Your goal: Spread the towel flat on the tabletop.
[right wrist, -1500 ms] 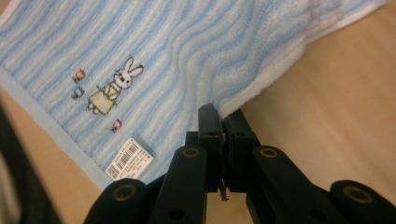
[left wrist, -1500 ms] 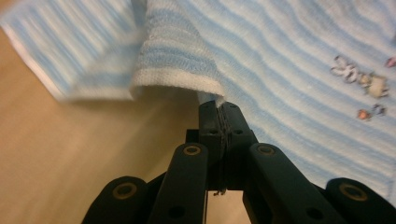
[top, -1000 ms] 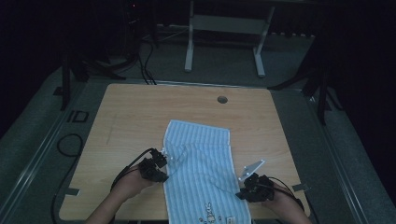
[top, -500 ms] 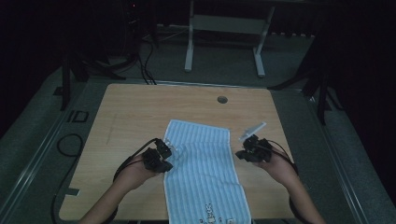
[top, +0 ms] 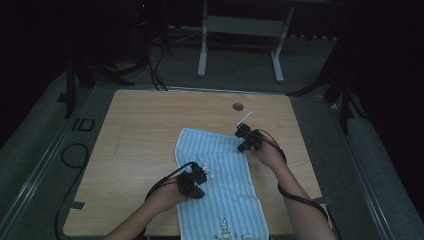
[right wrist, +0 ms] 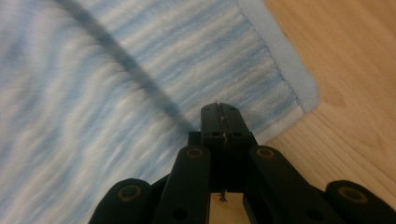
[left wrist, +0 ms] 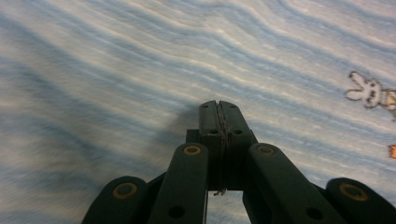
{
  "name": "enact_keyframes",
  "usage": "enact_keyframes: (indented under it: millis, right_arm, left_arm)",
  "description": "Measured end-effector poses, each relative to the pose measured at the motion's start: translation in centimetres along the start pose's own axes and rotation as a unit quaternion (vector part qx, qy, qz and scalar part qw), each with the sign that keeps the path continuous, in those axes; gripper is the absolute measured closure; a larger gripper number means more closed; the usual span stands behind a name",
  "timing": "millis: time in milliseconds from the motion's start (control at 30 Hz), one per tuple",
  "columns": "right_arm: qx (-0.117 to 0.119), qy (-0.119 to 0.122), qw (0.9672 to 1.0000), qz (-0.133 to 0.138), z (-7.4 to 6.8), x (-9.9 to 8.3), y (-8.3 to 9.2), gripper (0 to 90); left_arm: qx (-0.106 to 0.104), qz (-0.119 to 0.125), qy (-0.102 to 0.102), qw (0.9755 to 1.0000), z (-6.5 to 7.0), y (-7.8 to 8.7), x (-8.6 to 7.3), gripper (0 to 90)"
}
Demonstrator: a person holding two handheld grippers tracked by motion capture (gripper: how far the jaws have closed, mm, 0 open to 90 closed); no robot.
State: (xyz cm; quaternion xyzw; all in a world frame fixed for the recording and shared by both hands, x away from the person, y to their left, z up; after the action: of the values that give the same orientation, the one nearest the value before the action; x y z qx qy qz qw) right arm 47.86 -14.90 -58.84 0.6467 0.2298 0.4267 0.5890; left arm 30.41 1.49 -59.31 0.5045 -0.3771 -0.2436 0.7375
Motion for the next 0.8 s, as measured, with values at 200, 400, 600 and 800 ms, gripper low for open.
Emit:
enact_keyframes:
  millis: [200, 400, 600, 800]
  right_arm:
    - [-0.004, -0.011, 0.9999, -0.011, 1.3, 0.3, -1.0, 89.8]
    - [-0.011, -0.031, 0.9993, -0.016, 3.2, 0.8, -1.2, 89.8]
    - [-0.028, -0.043, 0.9984, -0.025, 5.1, 1.5, -1.5, 89.7]
    - [-0.040, -0.054, 0.9968, -0.043, 6.8, 1.5, -1.6, 89.7]
  left_arm:
    - [-0.007, -0.012, -0.002, 0.9999, 0.1, -0.4, -0.6, 88.5]
    - [-0.017, -0.011, -0.005, 0.9998, 0.3, -0.4, -0.8, 88.5]
    - [-0.034, -0.017, -0.018, 0.9991, 1.1, -0.7, -0.7, 88.0]
    - [-0.038, -0.024, -0.027, 0.9986, 1.6, -0.8, -0.5, 88.0]
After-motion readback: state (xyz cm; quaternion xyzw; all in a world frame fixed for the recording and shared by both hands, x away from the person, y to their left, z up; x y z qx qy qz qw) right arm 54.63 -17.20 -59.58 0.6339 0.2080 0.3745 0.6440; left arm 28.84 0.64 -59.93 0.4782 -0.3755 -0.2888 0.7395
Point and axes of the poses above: each handheld gripper's, and its own axes: y roughly backward along the jaws, x roughly out of its top, z roughly to its right, the point moved 8 cm from there along -y, roughly forward along the jaws, and after that the axes turned 6 degrees about y, right-handed, at the moved point
